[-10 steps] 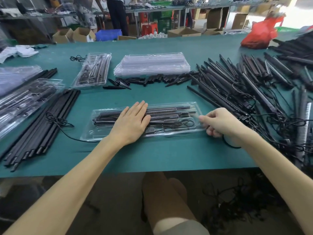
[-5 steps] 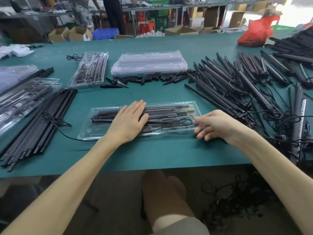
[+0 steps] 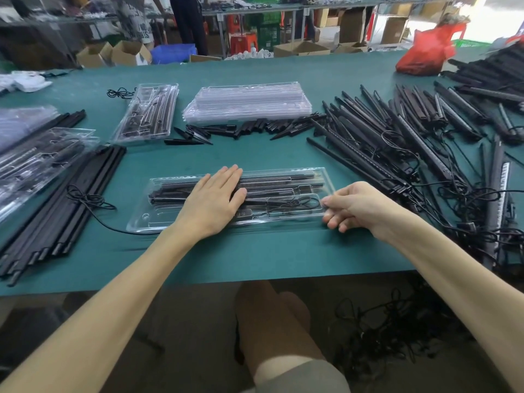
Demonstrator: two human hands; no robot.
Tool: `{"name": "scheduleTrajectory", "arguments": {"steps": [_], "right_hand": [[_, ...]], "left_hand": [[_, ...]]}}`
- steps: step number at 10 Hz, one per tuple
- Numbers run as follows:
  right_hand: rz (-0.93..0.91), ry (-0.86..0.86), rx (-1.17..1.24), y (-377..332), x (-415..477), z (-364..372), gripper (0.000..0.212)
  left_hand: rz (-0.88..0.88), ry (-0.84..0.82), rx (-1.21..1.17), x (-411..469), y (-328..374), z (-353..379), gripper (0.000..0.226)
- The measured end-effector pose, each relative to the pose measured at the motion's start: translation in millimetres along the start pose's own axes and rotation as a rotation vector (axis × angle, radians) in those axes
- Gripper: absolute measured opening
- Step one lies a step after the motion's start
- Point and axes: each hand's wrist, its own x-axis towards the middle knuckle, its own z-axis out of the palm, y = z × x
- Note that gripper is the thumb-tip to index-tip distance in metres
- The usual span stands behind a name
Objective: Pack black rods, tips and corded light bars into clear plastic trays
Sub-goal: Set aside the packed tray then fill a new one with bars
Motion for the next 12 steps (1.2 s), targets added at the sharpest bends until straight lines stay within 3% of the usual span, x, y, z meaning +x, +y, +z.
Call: {"name": "scheduleTrajectory", "arguments": {"steps": [4, 8, 12], "right_hand": [[-0.027, 0.035, -0.029, 4.2, 0.5, 2.0, 0.021], [-0.025, -0.038, 0.026, 3.5, -2.5, -1.0, 0.031], [0.012, -0.067, 0.072, 0.4, 1.1, -4.4, 0.017]], "left_hand": [[-0.001, -0.032, 0.02, 1.4, 0.1, -0.8, 0.06], [0.001, -0.026, 0.008, 0.2, -1.3, -0.4, 0.06], [0.006, -0.021, -0.005, 1.2, -3.8, 0.5, 0.059]]}}
